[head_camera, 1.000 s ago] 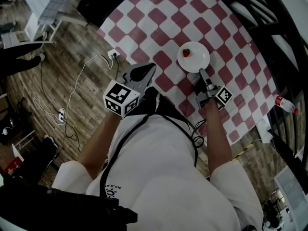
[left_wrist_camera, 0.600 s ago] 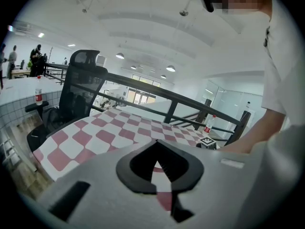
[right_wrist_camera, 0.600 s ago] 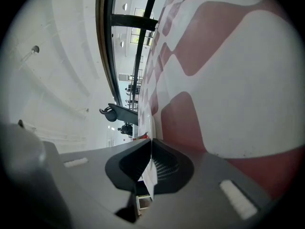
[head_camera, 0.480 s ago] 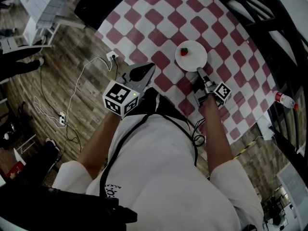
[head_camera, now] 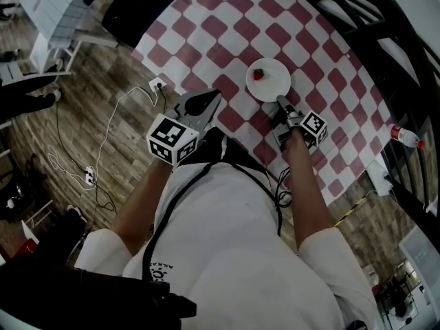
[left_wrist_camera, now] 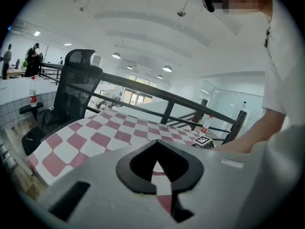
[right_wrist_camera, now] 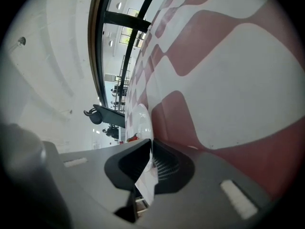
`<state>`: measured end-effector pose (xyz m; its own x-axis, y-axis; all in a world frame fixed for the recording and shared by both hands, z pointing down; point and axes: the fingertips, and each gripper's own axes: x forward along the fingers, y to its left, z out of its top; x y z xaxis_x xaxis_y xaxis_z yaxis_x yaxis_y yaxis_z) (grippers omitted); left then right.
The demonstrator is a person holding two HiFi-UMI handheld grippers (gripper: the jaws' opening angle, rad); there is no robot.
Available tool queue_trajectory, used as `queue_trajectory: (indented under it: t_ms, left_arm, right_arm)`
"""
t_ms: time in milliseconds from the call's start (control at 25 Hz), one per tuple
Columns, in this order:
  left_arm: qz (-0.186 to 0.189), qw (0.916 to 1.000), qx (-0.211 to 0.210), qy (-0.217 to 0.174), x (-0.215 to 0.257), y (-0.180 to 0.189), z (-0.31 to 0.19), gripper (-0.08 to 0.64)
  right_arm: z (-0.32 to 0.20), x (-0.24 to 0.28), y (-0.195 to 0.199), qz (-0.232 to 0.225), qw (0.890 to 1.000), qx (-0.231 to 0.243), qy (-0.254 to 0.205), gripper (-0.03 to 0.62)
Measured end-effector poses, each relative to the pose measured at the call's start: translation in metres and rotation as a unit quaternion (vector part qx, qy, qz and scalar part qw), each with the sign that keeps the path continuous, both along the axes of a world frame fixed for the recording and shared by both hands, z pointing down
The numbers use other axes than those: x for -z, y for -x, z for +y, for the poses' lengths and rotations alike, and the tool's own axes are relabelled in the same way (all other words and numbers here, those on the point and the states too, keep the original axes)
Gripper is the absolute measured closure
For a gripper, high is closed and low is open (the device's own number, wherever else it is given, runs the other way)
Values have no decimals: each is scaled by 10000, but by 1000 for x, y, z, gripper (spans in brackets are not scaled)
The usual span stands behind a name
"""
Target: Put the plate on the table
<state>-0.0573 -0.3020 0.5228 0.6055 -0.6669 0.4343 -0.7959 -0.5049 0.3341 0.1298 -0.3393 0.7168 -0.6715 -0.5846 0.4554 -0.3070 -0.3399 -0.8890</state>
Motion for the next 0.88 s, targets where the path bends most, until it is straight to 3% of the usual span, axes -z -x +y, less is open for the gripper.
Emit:
queue_trajectory:
  t_ms: [440,880]
  left_arm:
    - [15,9999,-108,-82,7,-2,-1,555]
    - [26,9992,-301,-242,20,-8,-4,555]
  right_arm:
    - [0,-5,-1,832,9960,-121,306,551]
    - [7,6,-2,914,9954,-146,232,453]
